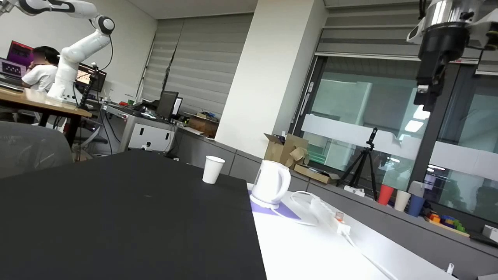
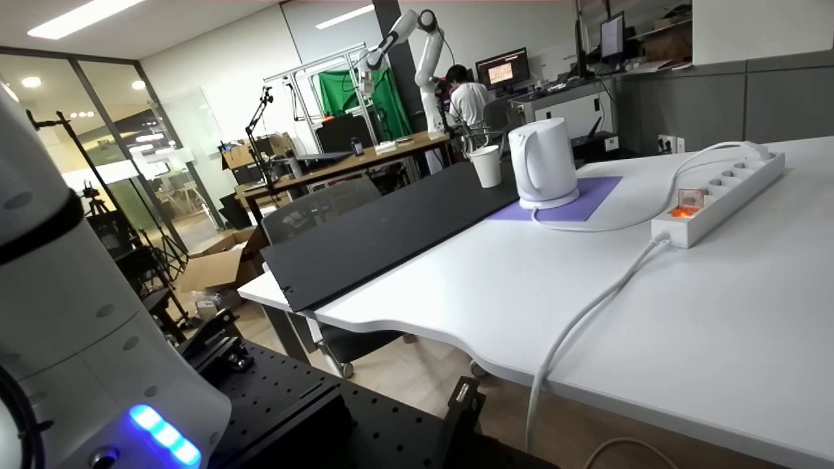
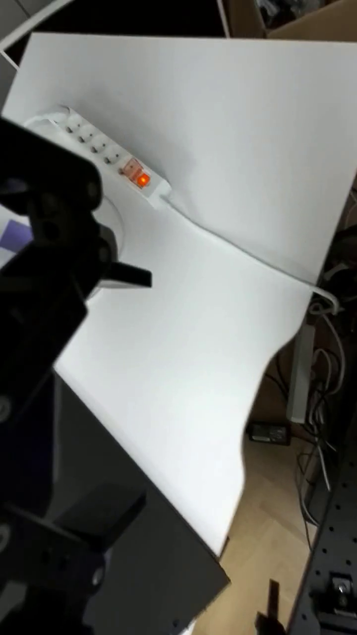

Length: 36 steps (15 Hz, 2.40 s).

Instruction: Pick up the electric kettle

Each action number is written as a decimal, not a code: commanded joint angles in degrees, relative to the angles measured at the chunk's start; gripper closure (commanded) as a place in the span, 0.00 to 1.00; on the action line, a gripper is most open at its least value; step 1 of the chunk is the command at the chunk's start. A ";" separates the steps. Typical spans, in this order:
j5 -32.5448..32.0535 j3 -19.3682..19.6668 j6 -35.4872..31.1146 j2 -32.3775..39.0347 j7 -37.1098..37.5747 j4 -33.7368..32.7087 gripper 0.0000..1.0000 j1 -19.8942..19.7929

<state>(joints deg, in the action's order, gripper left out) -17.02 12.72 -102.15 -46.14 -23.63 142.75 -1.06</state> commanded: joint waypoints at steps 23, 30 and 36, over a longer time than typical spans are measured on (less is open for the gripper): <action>20.74 -5.15 -13.67 65.91 -4.36 -51.34 0.99 -7.33; 20.79 -5.12 -12.91 65.90 -4.39 -52.05 0.99 -7.65; 22.62 -7.19 -9.32 71.55 -4.83 -58.40 1.00 -9.64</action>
<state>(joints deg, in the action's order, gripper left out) 4.55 7.68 -115.11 20.77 -28.66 90.59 -8.46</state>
